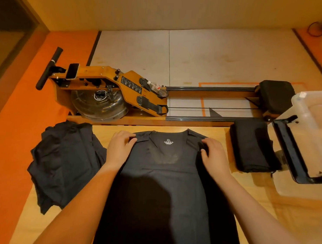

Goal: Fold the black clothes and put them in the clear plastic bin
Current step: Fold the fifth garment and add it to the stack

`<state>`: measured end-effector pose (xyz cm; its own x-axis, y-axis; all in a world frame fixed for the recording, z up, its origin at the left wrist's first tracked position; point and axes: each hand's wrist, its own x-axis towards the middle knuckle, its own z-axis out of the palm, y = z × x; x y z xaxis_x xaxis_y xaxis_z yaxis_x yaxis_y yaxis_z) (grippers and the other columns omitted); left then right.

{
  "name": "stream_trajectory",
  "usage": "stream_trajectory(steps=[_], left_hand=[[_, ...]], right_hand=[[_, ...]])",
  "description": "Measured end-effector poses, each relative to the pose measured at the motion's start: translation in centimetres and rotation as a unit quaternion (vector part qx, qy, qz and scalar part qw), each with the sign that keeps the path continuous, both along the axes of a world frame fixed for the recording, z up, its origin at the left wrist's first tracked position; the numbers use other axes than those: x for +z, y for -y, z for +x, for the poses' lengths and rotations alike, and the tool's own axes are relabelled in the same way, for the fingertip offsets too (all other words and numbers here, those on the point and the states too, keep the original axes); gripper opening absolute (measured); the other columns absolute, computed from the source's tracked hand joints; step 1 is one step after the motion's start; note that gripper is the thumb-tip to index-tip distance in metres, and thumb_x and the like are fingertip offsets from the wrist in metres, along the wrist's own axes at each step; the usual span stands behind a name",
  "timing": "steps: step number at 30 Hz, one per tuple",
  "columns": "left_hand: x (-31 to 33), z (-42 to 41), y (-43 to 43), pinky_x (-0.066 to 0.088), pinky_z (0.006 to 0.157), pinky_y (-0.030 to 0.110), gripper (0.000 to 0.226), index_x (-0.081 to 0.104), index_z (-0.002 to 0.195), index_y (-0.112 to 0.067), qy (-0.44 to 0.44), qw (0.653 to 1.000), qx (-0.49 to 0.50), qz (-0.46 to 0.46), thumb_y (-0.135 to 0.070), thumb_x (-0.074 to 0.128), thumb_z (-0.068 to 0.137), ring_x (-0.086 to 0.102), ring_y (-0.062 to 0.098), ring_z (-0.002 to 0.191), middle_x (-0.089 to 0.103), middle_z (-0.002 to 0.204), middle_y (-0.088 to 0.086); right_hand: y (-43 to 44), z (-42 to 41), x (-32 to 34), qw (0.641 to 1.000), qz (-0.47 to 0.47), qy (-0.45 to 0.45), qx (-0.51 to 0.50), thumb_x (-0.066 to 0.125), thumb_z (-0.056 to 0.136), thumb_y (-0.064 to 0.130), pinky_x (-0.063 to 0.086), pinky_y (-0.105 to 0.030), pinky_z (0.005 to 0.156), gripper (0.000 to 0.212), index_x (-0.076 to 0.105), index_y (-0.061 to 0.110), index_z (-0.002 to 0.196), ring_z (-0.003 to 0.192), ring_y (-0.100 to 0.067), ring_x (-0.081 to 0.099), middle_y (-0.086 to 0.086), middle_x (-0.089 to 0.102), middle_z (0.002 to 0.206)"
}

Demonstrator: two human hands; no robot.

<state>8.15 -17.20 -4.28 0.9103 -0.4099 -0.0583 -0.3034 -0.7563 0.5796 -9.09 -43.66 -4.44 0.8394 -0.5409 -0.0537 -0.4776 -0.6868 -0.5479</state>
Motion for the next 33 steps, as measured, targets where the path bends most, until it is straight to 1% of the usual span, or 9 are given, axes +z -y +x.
stream_trajectory(steps=[3, 5, 9, 12, 14, 19, 25, 29, 33], left_hand=[[-1.4, 1.6, 0.7, 0.04, 0.087, 0.028, 0.025, 0.07, 0.114, -0.015, 0.013, 0.999, -0.02, 0.036, -0.026, 0.065, 0.092, 0.051, 0.021, 0.111, 0.064, 0.112, 0.001], [-2.2, 2.4, 1.0, 0.039, 0.083, 0.027, 0.024, 0.07, 0.113, -0.016, 0.007, 0.998, -0.028, 0.048, -0.025, 0.067, 0.091, 0.05, 0.021, 0.11, 0.063, 0.11, 0.0], [-3.0, 3.7, 1.6, 0.037, 0.073, 0.025, 0.004, 0.07, 0.092, -0.021, -0.013, 0.999, -0.031, 0.019, -0.02, 0.07, 0.088, 0.052, 0.018, 0.093, 0.064, 0.096, 0.0], [-2.9, 4.5, 1.6, 0.043, 0.07, 0.032, 0.01, 0.068, 0.082, -0.025, -0.067, 0.997, -0.037, -0.022, -0.016, 0.072, 0.086, 0.053, 0.019, 0.081, 0.067, 0.089, 0.003], [-2.5, 5.2, 1.6, 0.046, 0.072, 0.032, 0.01, 0.069, 0.081, -0.022, -0.099, 0.993, -0.035, -0.048, -0.013, 0.073, 0.084, 0.057, 0.02, 0.081, 0.068, 0.087, 0.003], [-1.3, 6.7, 2.1, 0.046, 0.072, 0.021, 0.009, 0.071, 0.078, -0.015, -0.173, 0.981, -0.036, -0.081, -0.008, 0.074, 0.083, 0.059, 0.016, 0.082, 0.068, 0.083, -0.003], [-0.6, 8.1, 2.4, 0.044, 0.061, 0.015, 0.001, 0.07, 0.086, -0.003, -0.228, 0.969, -0.034, -0.093, -0.004, 0.069, 0.086, 0.053, 0.009, 0.068, 0.066, 0.084, 0.007], [-1.0, 8.8, 3.2, 0.039, 0.066, 0.024, 0.013, 0.063, 0.082, -0.01, -0.229, 0.969, -0.037, -0.079, 0.003, 0.061, 0.087, 0.046, 0.015, 0.069, 0.054, 0.074, 0.007], [-1.9, 8.9, 3.5, 0.042, 0.072, 0.033, 0.01, 0.06, 0.086, -0.015, -0.186, 0.981, -0.017, -0.042, -0.006, 0.063, 0.086, 0.05, 0.015, 0.071, 0.052, 0.071, 0.001]], right_hand=[[0.7, 1.8, -1.1, 0.999, -0.028, 0.014, -0.02, 0.062, 0.087, 0.007, 0.044, -0.037, 0.093, 0.028, 0.064, 0.006, 0.115, 0.107, -0.028, 0.056, -0.01, 0.064, 0.11], [0.9, 2.7, -2.1, 0.998, -0.036, 0.009, -0.052, 0.062, 0.089, 0.009, 0.044, -0.041, 0.094, 0.03, 0.063, 0.005, 0.119, 0.108, -0.031, 0.054, -0.012, 0.064, 0.112], [1.3, 4.4, -3.3, 0.994, -0.048, -0.001, -0.096, 0.062, 0.091, 0.014, 0.04, -0.042, 0.093, 0.024, 0.067, 0.008, 0.114, 0.107, -0.032, 0.05, -0.013, 0.062, 0.108], [1.8, 5.3, -3.4, 0.992, -0.044, -0.002, -0.114, 0.061, 0.09, 0.013, 0.037, -0.04, 0.089, 0.011, 0.068, 0.009, 0.099, 0.103, -0.031, 0.048, -0.011, 0.061, 0.101], [2.0, 5.7, -3.4, 0.993, -0.041, -0.003, -0.112, 0.06, 0.091, 0.012, 0.036, -0.04, 0.088, 0.007, 0.067, 0.01, 0.093, 0.101, -0.03, 0.047, -0.01, 0.061, 0.097], [2.7, 6.1, -3.1, 0.993, -0.027, 0.004, -0.111, 0.057, 0.091, 0.012, 0.033, -0.038, 0.085, 0.006, 0.063, 0.012, 0.089, 0.097, -0.028, 0.048, -0.006, 0.062, 0.091], [2.9, 6.4, -2.8, 0.994, -0.027, -0.01, -0.101, 0.058, 0.092, 0.013, 0.033, -0.037, 0.086, 0.005, 0.063, 0.013, 0.09, 0.099, -0.027, 0.049, -0.004, 0.062, 0.092], [3.0, 6.7, -2.8, 0.994, -0.036, -0.002, -0.107, 0.058, 0.092, 0.01, 0.032, -0.035, 0.085, 0.005, 0.062, 0.012, 0.09, 0.099, -0.028, 0.05, -0.004, 0.063, 0.092], [3.4, 7.2, -3.1, 0.993, -0.048, -0.012, -0.106, 0.058, 0.092, 0.01, 0.037, -0.038, 0.086, 0.008, 0.064, 0.011, 0.097, 0.1, -0.028, 0.049, -0.006, 0.065, 0.096]])
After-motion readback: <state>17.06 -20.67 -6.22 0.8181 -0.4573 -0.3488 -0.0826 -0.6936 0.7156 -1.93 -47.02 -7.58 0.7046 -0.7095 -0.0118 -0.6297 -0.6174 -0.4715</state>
